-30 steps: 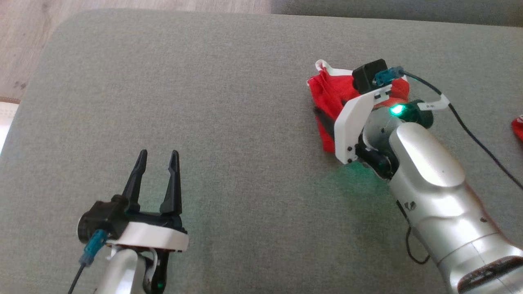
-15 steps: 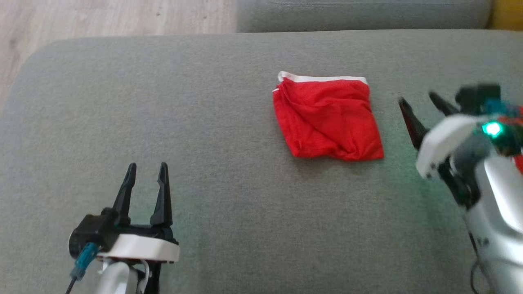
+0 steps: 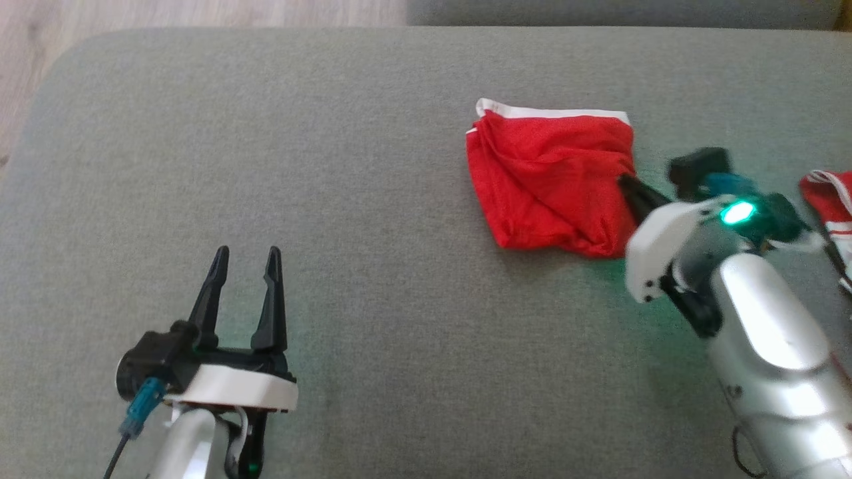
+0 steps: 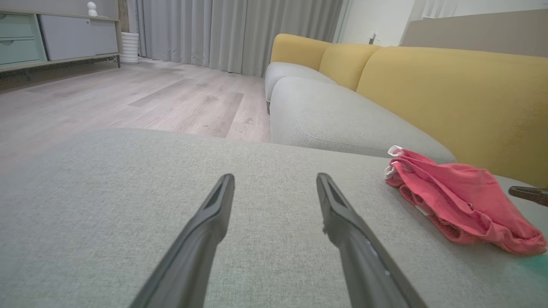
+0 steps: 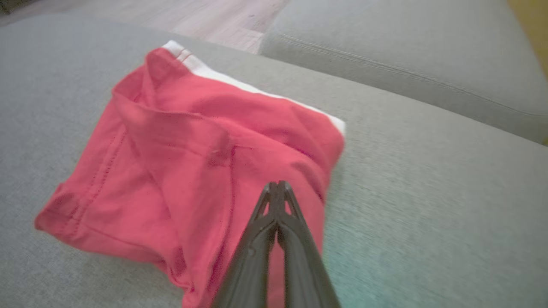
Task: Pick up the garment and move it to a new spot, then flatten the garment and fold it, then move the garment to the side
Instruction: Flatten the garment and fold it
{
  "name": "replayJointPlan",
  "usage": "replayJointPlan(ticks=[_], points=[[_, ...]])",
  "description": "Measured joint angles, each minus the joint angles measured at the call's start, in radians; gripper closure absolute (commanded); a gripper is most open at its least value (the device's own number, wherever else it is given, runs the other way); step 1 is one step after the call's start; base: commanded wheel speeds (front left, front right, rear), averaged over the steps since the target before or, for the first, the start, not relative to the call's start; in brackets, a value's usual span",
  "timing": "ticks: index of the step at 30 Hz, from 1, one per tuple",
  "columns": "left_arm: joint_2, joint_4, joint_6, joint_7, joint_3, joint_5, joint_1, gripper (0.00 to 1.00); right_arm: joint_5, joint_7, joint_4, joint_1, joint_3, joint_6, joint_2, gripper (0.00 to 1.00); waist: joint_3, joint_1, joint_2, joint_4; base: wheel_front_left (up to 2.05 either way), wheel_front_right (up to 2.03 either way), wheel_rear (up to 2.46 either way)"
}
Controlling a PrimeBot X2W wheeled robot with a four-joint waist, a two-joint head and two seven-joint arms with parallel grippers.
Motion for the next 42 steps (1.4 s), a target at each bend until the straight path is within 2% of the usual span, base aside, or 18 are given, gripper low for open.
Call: replayJointPlan(ticks=[5,8,11,12,13,14,15,17,18,19,20,25,29,33,42], points=[[0.003,0.007,-0.001,0.0,-0.007,0.0,-0.006,0.0,-0.003,0.054,0.116,-0.074,0.15,0.0,0.028,1.0,0.016,0.0001,0.0,0.022,0.0,0.0,0.0],[0.006,0.012,-0.001,0.0,-0.007,0.0,-0.006,0.0,0.106,0.09,0.131,-0.07,0.292,0.0,0.06,1.0,0.007,0.0,0.0,0.026,0.0,0.0,0.0],[0.007,0.013,-0.001,0.0,-0.006,0.0,-0.005,0.0,0.252,0.12,0.051,-0.066,0.465,0.0,0.06,1.0,-0.01,0.0,0.0,0.024,0.0,0.0,0.0],[0.007,0.012,0.0,0.0,0.002,0.0,-0.001,0.0,0.328,0.126,-0.04,-0.057,0.565,0.0,0.05,1.0,-0.021,-0.0001,0.0,0.016,0.0,0.0,0.0],[0.008,0.012,0.0,0.0,0.008,0.0,0.003,0.0,0.359,0.126,-0.087,-0.048,0.596,0.0,0.039,1.0,-0.025,-0.0001,0.0,0.009,0.0,0.0,0.0],[0.01,0.01,0.001,0.0,0.016,0.0,0.013,0.0,0.387,0.11,-0.157,-0.04,0.628,0.0,-0.002,1.0,-0.033,-0.0001,0.0,-0.006,0.0,0.0,0.0],[0.01,0.008,0.001,0.0,0.018,0.0,0.017,0.0,0.398,0.096,-0.183,-0.035,0.625,0.0,-0.024,1.0,-0.037,0.0,0.0,-0.013,0.0,0.0,0.0],[0.01,0.006,0.001,0.0,0.019,0.0,0.026,0.0,0.41,0.061,-0.222,-0.02,0.591,0.0,-0.057,1.0,-0.049,0.0,0.0,-0.027,0.0,0.0,0.0],[0.01,0.003,0.002,0.0,0.021,-0.001,0.031,0.0,0.404,0.033,-0.24,-0.009,0.562,0.0,-0.066,0.93,-0.056,-0.0001,0.0,-0.034,0.0,0.0,0.0],[0.01,0.002,0.002,0.0,0.024,-0.001,0.036,0.0,0.394,0.004,-0.253,0.003,0.523,0.0,-0.068,0.17,-0.062,-0.0001,0.0,-0.041,0.0,0.0,0.0],[0.01,0.001,0.002,0.0,0.028,-0.002,0.041,0.0,0.384,-0.034,-0.267,0.021,0.473,0.0,-0.065,0.0,-0.069,-0.0001,0.0,-0.047,0.0,0.0,0.0],[0.011,-0.005,0.013,0.0,0.054,-0.002,0.079,0.0,0.282,-0.214,-0.311,0.151,0.15,0.0,-0.03,0.0,-0.11,-0.0001,0.0,-0.078,0.0,0.0,0.0],[0.012,-0.016,0.027,0.0,0.075,-0.002,0.121,0.0,0.202,-0.246,-0.326,0.309,-0.053,0.0,0.026,0.0,-0.146,-0.0002,0.0,-0.105,0.0,0.0,0.0],[0.014,-0.025,0.036,0.0,0.09,-0.002,0.161,0.0,0.145,-0.224,-0.356,0.444,-0.164,0.0,0.073,0.0,-0.177,-0.0002,0.0,-0.132,0.0,0.0,0.0],[0.021,-0.036,0.049,0.0,0.119,-0.002,0.188,0.0,0.097,-0.19,-0.431,0.514,-0.238,0.0,0.111,0.0,-0.201,-0.0002,0.0,-0.173,0.0,0.0,0.0]])
